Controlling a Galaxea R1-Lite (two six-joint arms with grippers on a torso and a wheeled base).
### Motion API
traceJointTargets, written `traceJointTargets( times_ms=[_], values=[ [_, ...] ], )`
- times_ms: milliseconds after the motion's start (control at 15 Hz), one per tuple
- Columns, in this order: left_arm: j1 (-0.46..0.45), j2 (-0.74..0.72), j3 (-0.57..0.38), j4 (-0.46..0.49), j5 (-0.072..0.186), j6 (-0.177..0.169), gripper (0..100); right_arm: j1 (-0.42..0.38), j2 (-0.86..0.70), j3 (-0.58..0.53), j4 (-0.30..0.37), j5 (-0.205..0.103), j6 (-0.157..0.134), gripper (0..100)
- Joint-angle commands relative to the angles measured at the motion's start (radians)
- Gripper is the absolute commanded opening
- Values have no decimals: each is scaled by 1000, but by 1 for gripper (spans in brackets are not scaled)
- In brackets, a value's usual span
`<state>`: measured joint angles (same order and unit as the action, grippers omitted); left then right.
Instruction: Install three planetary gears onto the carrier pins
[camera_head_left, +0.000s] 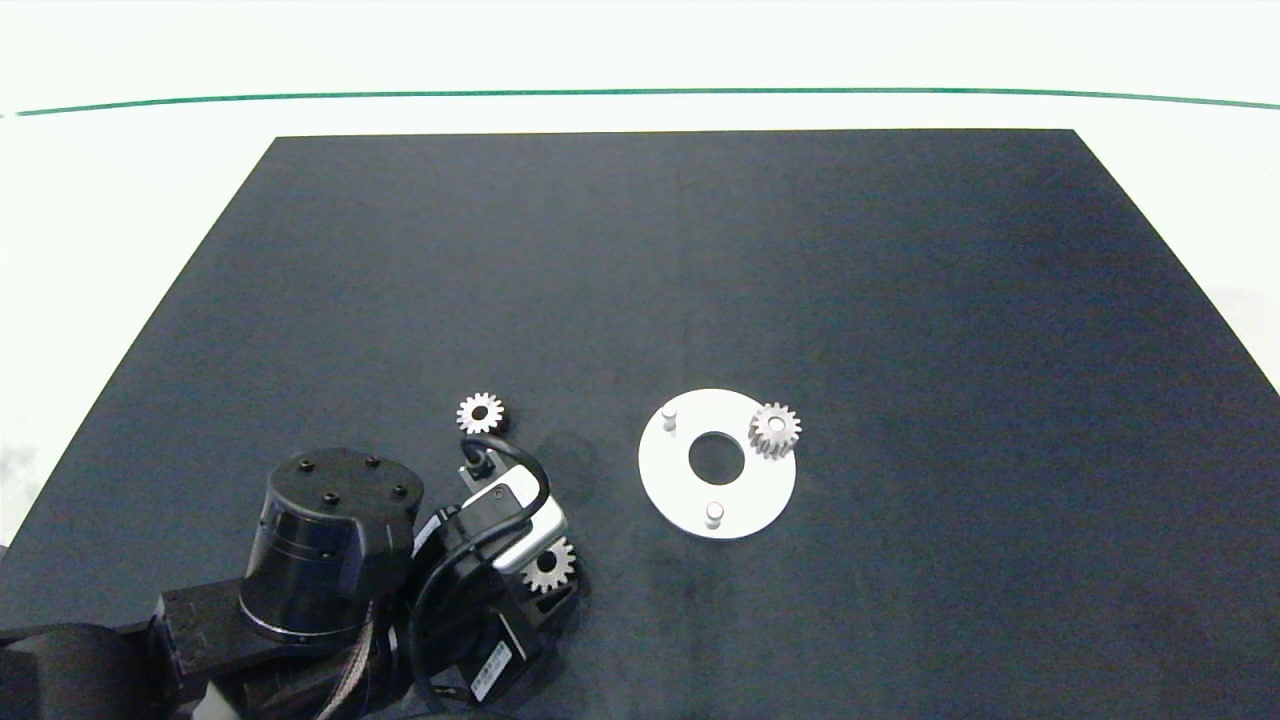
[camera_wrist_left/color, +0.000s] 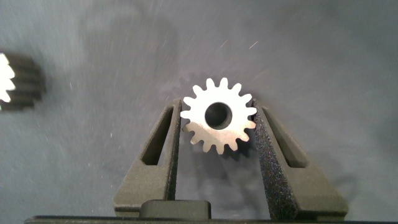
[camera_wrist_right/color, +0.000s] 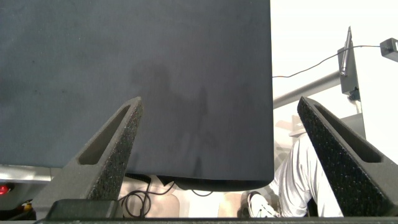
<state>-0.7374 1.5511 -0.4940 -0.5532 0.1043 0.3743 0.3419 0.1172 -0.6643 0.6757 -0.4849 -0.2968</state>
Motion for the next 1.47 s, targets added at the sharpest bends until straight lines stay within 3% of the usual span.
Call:
traceJointTargets(
  times_ms=[67, 733, 1000, 1267, 1467],
  values=[
    [-79, -59, -23, -1, 37, 2, 13, 0, 4, 0, 4, -3, -2, 100],
    [-235, 84, -199, 27, 144, 5, 13, 0, -10, 5, 5, -3, -8, 100],
    [-254, 99, -258, 78, 157, 8, 13, 0, -13, 6, 5, -3, -10, 100],
    [-257, 107, -383, 219, 164, 12, 13, 0, -14, 6, 5, -3, -12, 100],
    [-272, 130, -434, 249, 166, 14, 13, 0, -14, 6, 5, -3, -12, 100]
  ],
)
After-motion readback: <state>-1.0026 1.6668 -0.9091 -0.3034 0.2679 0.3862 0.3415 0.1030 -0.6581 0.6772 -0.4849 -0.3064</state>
